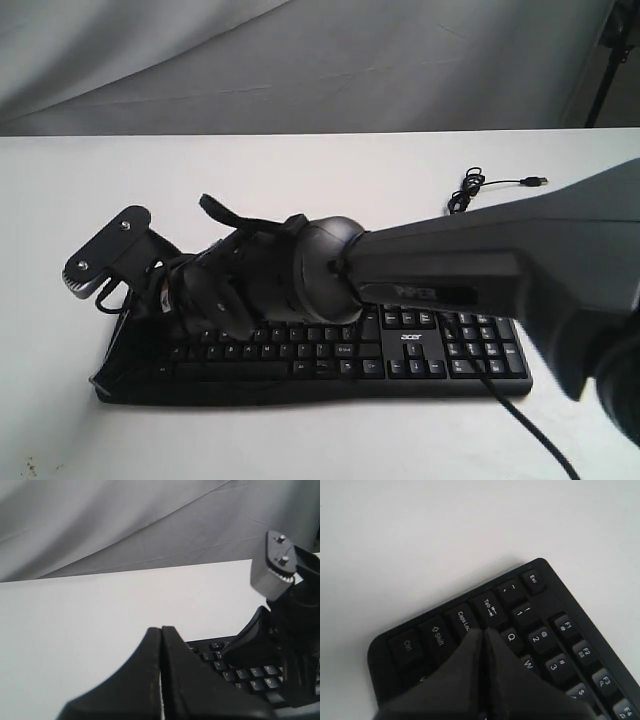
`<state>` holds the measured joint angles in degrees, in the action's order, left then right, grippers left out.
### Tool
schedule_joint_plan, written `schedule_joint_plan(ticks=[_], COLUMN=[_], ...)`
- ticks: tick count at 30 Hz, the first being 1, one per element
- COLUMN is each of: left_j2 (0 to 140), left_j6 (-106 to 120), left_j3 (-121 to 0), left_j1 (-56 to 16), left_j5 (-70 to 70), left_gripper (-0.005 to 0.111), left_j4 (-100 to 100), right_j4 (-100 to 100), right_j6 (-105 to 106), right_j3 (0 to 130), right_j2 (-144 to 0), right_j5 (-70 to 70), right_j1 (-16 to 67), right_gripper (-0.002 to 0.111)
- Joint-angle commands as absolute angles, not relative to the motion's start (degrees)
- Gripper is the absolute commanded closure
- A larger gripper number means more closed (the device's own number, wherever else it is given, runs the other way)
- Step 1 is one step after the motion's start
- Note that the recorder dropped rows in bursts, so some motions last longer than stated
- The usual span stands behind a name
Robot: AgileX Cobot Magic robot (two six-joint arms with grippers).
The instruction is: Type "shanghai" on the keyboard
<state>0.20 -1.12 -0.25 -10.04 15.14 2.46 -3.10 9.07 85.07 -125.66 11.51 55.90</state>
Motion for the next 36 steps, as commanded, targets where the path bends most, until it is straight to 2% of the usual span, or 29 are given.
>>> schedule_joint_plan(ticks=[1,29,33,36], left_j2=[0.00,0.00,0.00,0.00], left_j6=[-1.28,-1.28,-1.28,-1.28], left_j3=[0.00,0.00,0.00,0.00], left_j1=[-10.24,-10.24,-10.24,-10.24], left_j5=[14.98,14.98,14.98,14.98], left_gripper=[0.107,0.107,0.107,0.107], left_j4=[2.51,2.51,2.51,2.51], right_j4=[-2.51,-2.12,0.00,0.47], right_j6=[9.12,9.12,9.40,9.40], right_j3=[88.41,88.81,87.68,81.61], right_j2=[-127.79,-130.13,-126.71,-120.40], right_j5=[12.99,13.75,15.56,14.92], right_j1=[55.90,55.78,55.78,53.76], right_gripper=[0.108,0.108,0.108,0.108])
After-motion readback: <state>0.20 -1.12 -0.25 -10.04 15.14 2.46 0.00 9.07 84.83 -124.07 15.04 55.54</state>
